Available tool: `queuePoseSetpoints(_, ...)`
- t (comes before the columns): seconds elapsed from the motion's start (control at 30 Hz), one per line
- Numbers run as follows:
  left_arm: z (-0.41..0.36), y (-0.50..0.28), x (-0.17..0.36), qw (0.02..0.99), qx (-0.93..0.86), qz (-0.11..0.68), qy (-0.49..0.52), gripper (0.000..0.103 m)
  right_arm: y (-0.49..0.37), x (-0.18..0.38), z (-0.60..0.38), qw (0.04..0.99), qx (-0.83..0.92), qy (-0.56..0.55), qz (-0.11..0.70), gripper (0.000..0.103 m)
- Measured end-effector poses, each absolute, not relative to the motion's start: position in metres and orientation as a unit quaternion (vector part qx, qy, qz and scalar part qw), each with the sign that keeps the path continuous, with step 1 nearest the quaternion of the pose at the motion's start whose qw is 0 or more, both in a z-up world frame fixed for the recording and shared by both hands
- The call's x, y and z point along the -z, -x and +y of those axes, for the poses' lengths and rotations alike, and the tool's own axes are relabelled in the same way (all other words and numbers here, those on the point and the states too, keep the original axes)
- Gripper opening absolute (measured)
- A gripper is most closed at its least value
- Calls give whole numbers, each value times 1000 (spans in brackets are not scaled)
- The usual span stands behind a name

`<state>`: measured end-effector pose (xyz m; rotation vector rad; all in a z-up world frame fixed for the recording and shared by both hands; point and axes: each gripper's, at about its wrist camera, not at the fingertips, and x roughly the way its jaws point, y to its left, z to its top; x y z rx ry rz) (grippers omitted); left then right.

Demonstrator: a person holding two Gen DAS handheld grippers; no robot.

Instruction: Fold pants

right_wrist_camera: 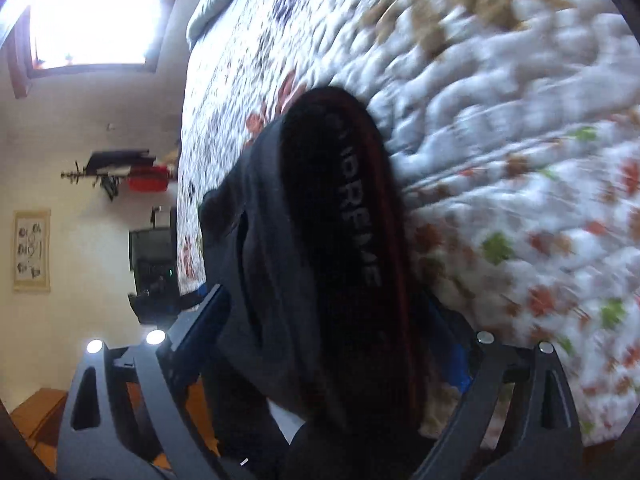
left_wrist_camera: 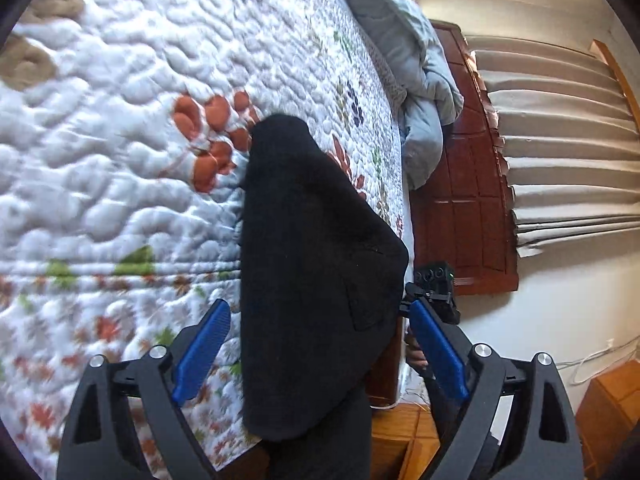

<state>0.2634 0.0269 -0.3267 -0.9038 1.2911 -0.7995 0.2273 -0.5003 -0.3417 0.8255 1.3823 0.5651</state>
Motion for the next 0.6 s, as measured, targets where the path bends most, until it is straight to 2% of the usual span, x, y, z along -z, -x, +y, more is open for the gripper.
queuePoseSetpoints(0.07,17,-268,336,621,355,576,396,92,-234,347,-492,656,-256,-358,613,101)
queuePoseSetpoints(0.3,-8,-274,348,607,371,596,373,93,-231,342,-489,643,-298,-365,604,97)
queuePoseSetpoints(0.53,-18,-271,338,622,373,598,340,93,-225,345,-489,652,-283,-350,610,66)
queuePoseSetpoints(0.6,-19,-269,336,633,363,603,321,83,-223,346,-488,652,-274,-357,609,49)
